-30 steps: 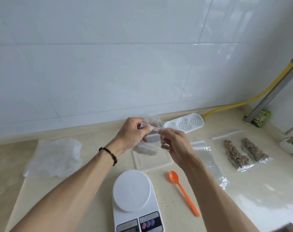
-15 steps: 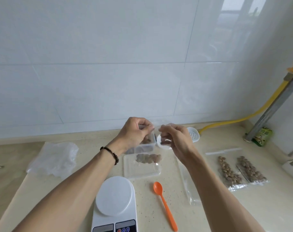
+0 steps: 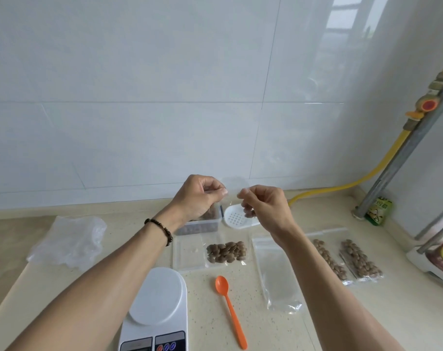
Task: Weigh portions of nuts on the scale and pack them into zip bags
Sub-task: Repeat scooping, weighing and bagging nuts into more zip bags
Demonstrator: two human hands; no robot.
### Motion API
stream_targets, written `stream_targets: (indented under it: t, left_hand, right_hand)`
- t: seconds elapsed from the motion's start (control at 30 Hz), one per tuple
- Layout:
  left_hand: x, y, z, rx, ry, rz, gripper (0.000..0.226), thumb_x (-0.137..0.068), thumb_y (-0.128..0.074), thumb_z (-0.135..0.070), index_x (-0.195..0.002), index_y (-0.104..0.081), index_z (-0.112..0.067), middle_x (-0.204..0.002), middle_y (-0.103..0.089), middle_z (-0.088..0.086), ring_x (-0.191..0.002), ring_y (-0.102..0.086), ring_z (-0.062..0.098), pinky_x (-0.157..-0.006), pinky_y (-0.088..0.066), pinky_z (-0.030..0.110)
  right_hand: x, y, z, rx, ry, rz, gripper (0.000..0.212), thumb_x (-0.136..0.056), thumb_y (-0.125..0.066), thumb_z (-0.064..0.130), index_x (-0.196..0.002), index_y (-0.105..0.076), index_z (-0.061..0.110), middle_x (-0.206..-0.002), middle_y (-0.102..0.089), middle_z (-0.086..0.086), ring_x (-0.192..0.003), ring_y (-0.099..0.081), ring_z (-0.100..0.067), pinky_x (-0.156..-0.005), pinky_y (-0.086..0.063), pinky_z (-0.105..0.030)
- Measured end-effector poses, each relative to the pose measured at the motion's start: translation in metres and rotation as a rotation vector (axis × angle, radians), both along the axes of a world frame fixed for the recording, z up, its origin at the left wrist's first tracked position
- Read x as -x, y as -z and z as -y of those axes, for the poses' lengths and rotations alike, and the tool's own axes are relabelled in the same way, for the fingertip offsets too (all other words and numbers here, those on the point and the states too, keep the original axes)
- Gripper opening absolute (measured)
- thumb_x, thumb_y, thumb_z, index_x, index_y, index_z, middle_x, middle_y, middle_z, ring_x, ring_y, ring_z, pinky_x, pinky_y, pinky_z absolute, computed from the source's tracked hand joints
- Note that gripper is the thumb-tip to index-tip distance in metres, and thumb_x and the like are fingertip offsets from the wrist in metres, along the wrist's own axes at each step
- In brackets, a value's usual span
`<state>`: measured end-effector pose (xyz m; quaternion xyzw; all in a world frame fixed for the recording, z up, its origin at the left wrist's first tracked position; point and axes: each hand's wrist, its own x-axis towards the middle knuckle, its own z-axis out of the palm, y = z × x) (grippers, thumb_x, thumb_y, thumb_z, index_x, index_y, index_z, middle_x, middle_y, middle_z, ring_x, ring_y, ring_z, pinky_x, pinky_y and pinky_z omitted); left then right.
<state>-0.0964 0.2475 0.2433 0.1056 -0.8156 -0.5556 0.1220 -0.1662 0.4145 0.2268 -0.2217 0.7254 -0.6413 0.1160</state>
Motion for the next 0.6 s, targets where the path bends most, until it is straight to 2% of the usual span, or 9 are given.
stream_targets:
  t: [0.07, 0.17, 0.33, 0.43, 0.5, 0.6]
  left_hand:
    - [0.001, 0.002, 0.002, -0.104, 0.010, 0.043, 0.013, -0.090, -0.069, -0.016, -0.078, -0.070, -0.010, -0.059, -0.061, -0.003, -0.054, -0.055, 0.013, -0.052, -0.046, 0.021]
    - [0.003, 0.009, 0.008, -0.206, -0.022, 0.044, 0.013, -0.091, -0.067, -0.018, -0.085, -0.072, -0.007, -0.069, -0.068, 0.001, -0.061, -0.063, 0.011, -0.056, -0.050, 0.020]
    - [0.010, 0.014, 0.018, -0.032, -0.009, -0.015, 0.017, -0.094, -0.064, -0.014, -0.077, -0.067, -0.012, -0.066, -0.067, -0.002, -0.061, -0.063, 0.007, -0.064, -0.052, 0.023]
    - [0.016, 0.011, 0.014, 0.063, 0.019, -0.070, 0.020, -0.093, -0.063, -0.014, -0.074, -0.065, -0.011, -0.062, -0.062, -0.003, -0.058, -0.056, 0.010, -0.063, -0.052, 0.028]
    - [0.019, 0.011, 0.014, 0.035, 0.026, -0.076, 0.018, -0.093, -0.064, -0.015, -0.077, -0.066, -0.008, -0.062, -0.061, -0.002, -0.056, -0.055, 0.012, -0.062, -0.052, 0.031]
    - [0.020, 0.011, 0.017, -0.121, 0.100, -0.035, 0.018, -0.095, -0.062, -0.018, -0.089, -0.067, -0.003, -0.072, -0.066, 0.005, -0.064, -0.064, 0.017, -0.070, -0.056, 0.034]
  right_hand:
    - [0.000, 0.001, 0.000, -0.018, 0.055, -0.051, 0.023, -0.094, -0.064, 0.015, -0.075, -0.073, 0.005, -0.057, -0.060, 0.000, -0.054, -0.054, -0.010, -0.057, -0.049, -0.025]
    - [0.001, 0.002, 0.000, 0.058, 0.174, -0.014, 0.019, -0.091, -0.064, 0.009, -0.076, -0.073, 0.001, -0.057, -0.058, -0.002, -0.053, -0.053, -0.009, -0.055, -0.050, -0.023]
    - [0.002, 0.003, 0.002, 0.184, 0.140, 0.165, 0.014, -0.088, -0.065, 0.005, -0.078, -0.068, -0.004, -0.060, -0.056, -0.006, -0.057, -0.053, -0.015, -0.056, -0.050, -0.027]
    - [0.002, 0.004, 0.011, 0.125, 0.079, 0.125, 0.017, -0.089, -0.071, 0.014, -0.075, -0.070, 0.003, -0.058, -0.061, 0.000, -0.056, -0.055, -0.012, -0.057, -0.051, -0.026]
    - [0.004, 0.005, 0.014, 0.102, 0.094, 0.061, 0.017, -0.089, -0.071, 0.014, -0.073, -0.070, 0.008, -0.056, -0.061, 0.004, -0.055, -0.054, -0.010, -0.056, -0.049, -0.023]
    - [0.008, 0.005, 0.015, 0.081, 0.135, 0.016, 0.017, -0.089, -0.071, 0.015, -0.073, -0.071, 0.009, -0.055, -0.061, 0.007, -0.055, -0.055, -0.007, -0.056, -0.049, -0.021]
